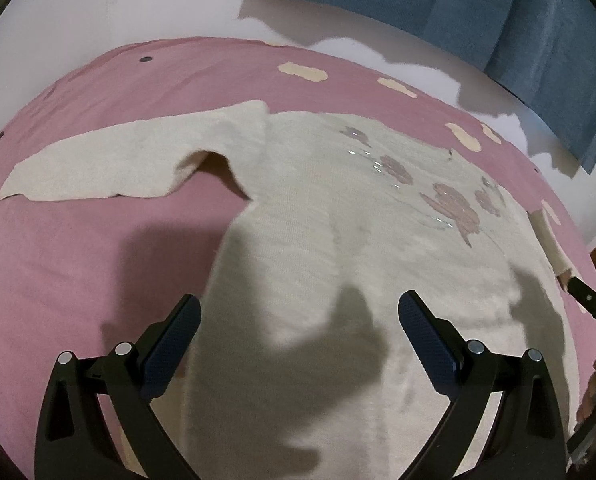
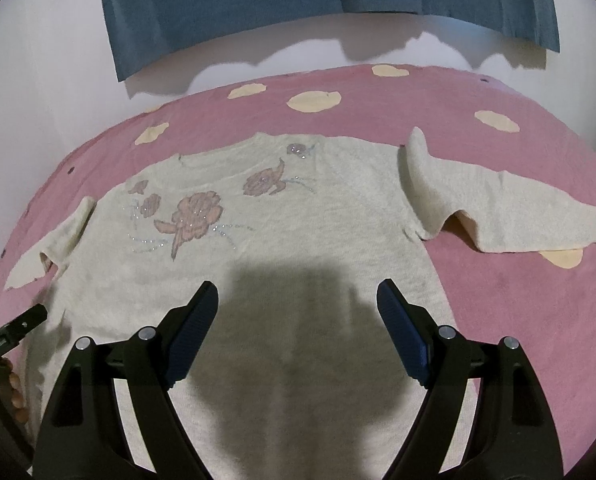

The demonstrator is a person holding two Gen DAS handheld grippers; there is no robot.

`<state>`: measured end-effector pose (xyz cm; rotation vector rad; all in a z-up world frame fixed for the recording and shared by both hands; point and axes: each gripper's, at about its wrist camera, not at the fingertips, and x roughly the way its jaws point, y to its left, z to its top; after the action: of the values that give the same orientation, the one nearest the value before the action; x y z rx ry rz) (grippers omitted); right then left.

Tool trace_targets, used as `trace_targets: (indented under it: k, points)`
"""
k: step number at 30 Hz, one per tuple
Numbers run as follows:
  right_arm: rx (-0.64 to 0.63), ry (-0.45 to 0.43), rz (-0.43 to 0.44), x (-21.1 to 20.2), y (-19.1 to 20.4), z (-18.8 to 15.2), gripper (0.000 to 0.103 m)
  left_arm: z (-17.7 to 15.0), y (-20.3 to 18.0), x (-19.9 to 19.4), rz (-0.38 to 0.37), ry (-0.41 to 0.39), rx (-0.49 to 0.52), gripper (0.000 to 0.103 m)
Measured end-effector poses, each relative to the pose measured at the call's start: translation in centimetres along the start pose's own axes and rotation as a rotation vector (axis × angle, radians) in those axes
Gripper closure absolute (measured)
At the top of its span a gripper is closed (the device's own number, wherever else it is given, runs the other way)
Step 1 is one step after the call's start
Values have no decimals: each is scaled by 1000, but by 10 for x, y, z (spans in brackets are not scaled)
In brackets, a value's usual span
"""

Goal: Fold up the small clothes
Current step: 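Grasp the sweater sleeve cuff with the right gripper and lift it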

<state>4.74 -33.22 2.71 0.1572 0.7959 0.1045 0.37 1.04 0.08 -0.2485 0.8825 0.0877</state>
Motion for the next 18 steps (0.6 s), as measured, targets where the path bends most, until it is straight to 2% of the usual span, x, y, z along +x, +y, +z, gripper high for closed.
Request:
trace_targets:
  k: [4,8,11,14,16,18]
  points:
    - [69,-19,8,-5,-31,12,22,6,18,4,29,-9,-27,5]
    - [256,-33,36,-9,-93,23,22,11,37,8,52,-16,-56,5]
    - [426,-46,28,-12,-155,24,22,10,47,14,56,-3,-82,5]
    - [622,-70,20,-17,-224,15,30,8,55,23,43,39,-110,5]
    - [765,-81,12,-19,-270,5,39,9,54,23,43,36,-106,5]
    - [886,-92,6,-20,-309,-8,44,9,54,25,46,42,-103,5]
